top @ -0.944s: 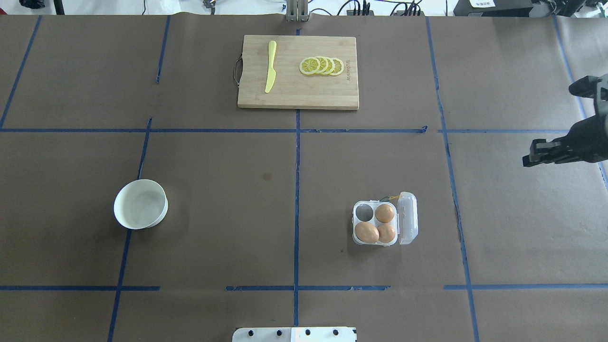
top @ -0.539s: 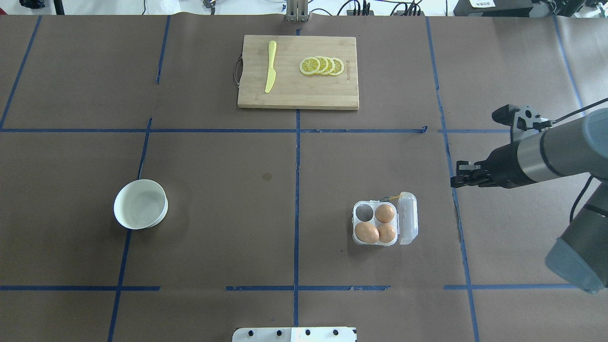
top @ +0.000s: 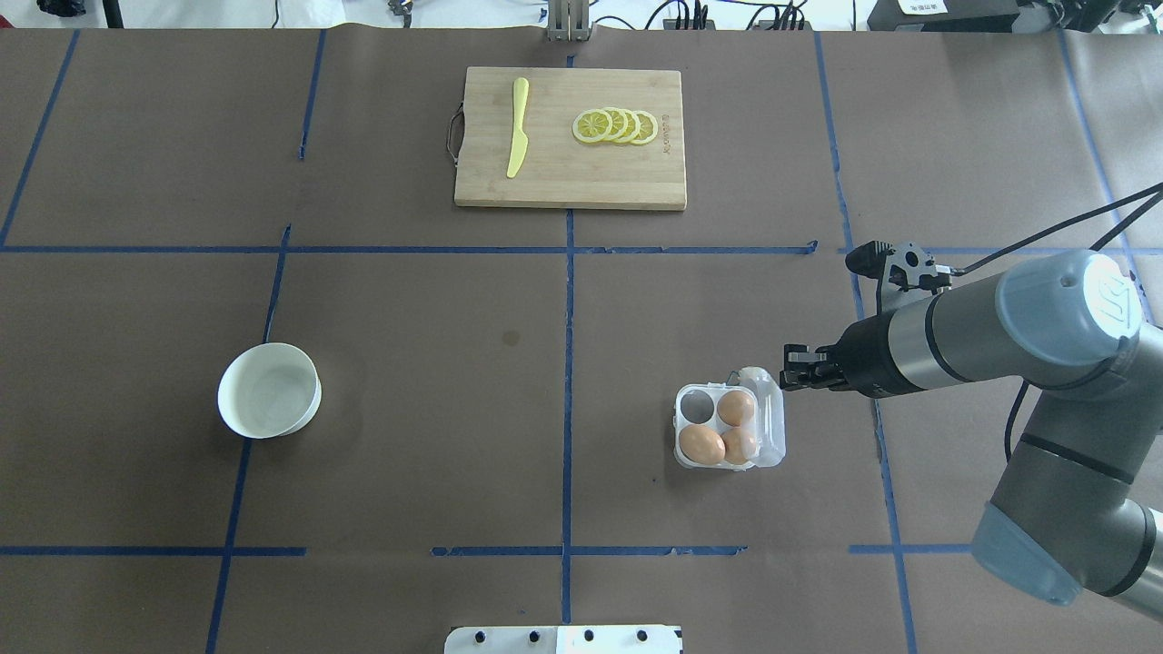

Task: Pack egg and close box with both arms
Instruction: 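Push the clear lid over the eggs with the right gripper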

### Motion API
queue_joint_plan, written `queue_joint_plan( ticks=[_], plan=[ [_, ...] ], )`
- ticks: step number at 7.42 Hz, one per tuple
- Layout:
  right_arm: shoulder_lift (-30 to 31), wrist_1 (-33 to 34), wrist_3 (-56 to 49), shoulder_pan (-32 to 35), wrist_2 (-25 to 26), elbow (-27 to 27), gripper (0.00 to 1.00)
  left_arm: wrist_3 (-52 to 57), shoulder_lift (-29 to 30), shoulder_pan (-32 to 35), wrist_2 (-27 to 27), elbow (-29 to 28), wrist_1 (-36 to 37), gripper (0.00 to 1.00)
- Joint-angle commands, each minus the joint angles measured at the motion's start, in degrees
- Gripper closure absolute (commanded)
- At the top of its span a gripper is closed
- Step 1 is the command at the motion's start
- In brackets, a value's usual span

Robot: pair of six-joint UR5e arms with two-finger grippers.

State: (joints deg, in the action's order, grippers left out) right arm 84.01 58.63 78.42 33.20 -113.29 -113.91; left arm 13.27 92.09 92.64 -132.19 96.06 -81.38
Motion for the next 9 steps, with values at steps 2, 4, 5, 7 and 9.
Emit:
queue_joint_plan(
  ticks=[2, 4, 5, 7, 9],
  plan=[
    [-0.2, 0.0, 0.0, -0.2, 0.2, 0.0, 1.0, 0.0, 0.0, 0.0, 0.0, 0.0, 0.0, 0.0],
    [0.0, 0.3, -1.2, 0.5, -0.3, 0.0, 0.67, 0.0, -0.1, 0.0, 0.0, -0.1, 0.0, 0.0],
    [0.2, 0.7, -3.4, 3.1, -0.9, -0.1, 0.01, 0.0, -0.1, 0.0, 0.0, 0.0, 0.0, 0.0],
    [1.9, 4.5, -12.0, 9.6, -4.5, -0.2, 0.0, -0.3, 0.1, 0.0, 0.1, -0.1, 0.0, 0.0],
    [4.2, 12.3, -26.3, 17.1, -6.4, 0.4, 0.0, -0.4, 0.4, 0.0, 0.4, 0.1, 0.1, 0.0]
  ],
)
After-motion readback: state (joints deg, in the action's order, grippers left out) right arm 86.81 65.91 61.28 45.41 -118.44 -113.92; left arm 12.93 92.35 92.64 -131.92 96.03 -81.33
